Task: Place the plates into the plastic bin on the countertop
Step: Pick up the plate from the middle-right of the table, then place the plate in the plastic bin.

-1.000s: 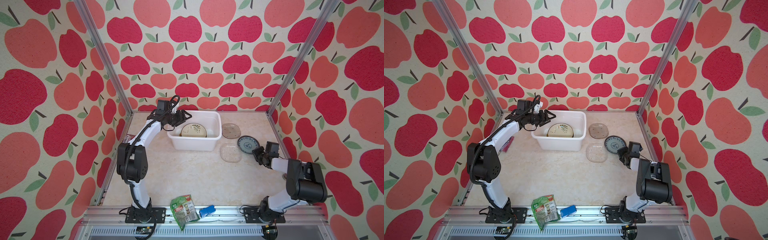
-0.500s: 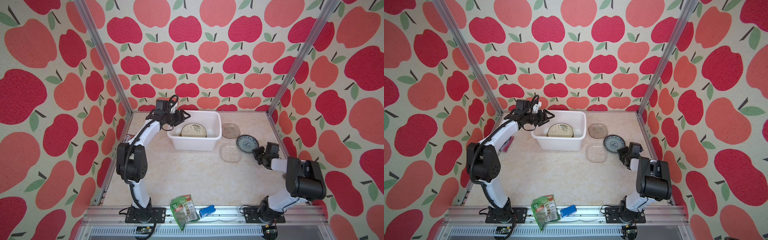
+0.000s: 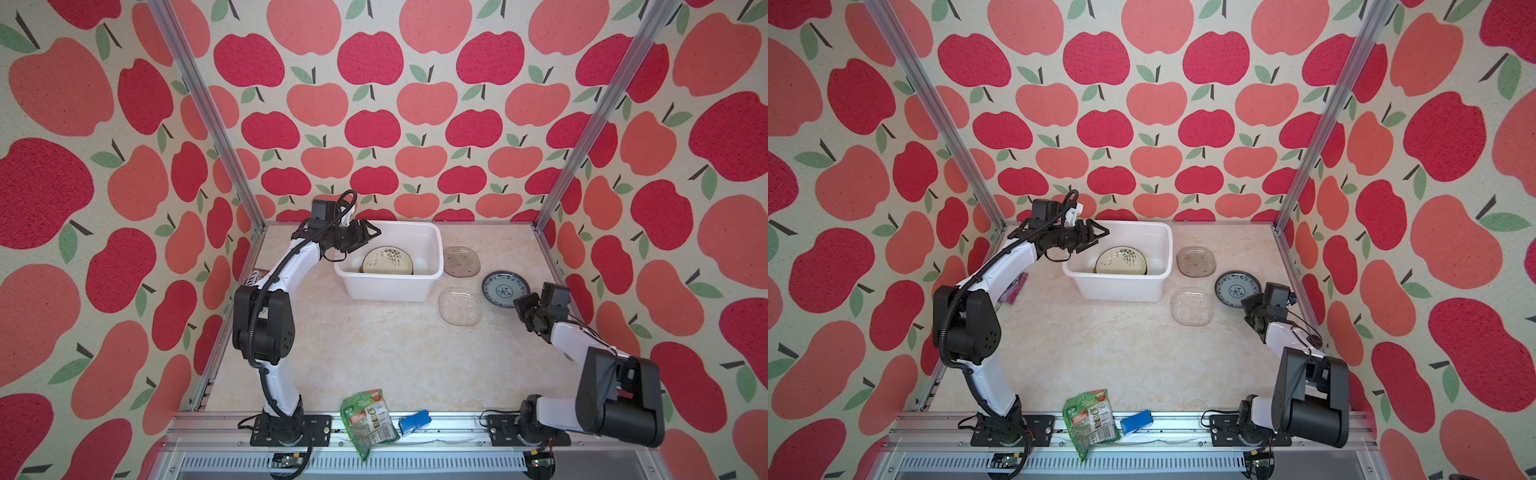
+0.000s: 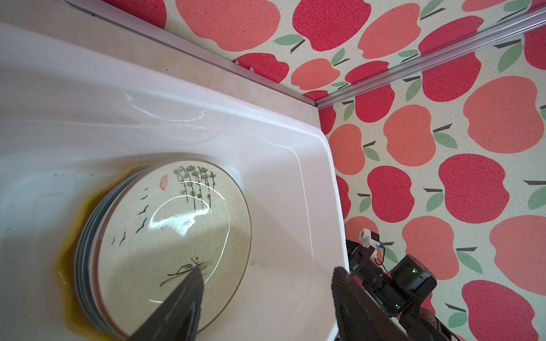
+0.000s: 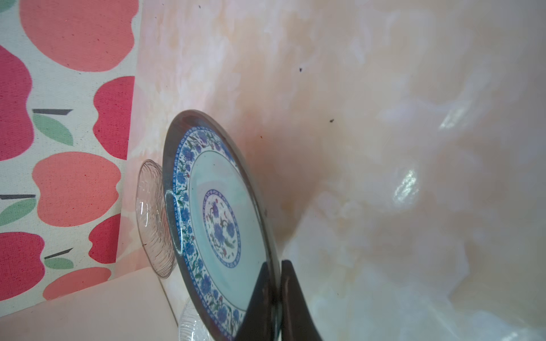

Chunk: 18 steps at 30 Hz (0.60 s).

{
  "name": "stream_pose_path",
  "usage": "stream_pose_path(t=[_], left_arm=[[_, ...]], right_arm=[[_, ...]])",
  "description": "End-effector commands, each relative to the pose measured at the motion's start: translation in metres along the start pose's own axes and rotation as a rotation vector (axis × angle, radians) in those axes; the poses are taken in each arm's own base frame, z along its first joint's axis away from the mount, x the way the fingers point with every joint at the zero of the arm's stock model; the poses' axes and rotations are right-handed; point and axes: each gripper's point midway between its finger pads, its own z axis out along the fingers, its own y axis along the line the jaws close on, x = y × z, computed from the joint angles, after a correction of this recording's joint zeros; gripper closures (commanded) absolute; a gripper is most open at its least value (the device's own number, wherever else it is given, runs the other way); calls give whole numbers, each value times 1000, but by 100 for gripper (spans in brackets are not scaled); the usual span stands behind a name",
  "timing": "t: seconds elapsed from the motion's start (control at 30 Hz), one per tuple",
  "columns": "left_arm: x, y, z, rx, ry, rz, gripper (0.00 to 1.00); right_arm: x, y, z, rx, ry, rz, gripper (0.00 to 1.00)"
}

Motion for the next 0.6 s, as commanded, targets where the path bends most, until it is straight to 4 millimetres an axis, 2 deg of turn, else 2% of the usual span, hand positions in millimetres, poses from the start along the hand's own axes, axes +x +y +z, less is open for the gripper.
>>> stream_pose_path(t=[0.0,0.1,0.2,0.33,0.47,0.57], left_arm=[[-2,0,-4,-12,4,30,29],[-2,3,-7,-47,8,47,29],[-4,7,-10,-95,14,60,30],[-11,6,-15,-113,1,75,30],[-18,4,-13,-106,-1,71,30],[-23,3,-12,-114,6,70,30]], right_arm=[[-30,28,-30,-25,-101,-69,100],[-41,51,-50,-77,-129,-86,100],[-49,84,-73,-144,-155,-122,100],[-50,142,-107,-265,-188,-214,100],[-36,208,-130,-388,-164,-318,100],[-13,250,-131,-442,-94,-387,100]])
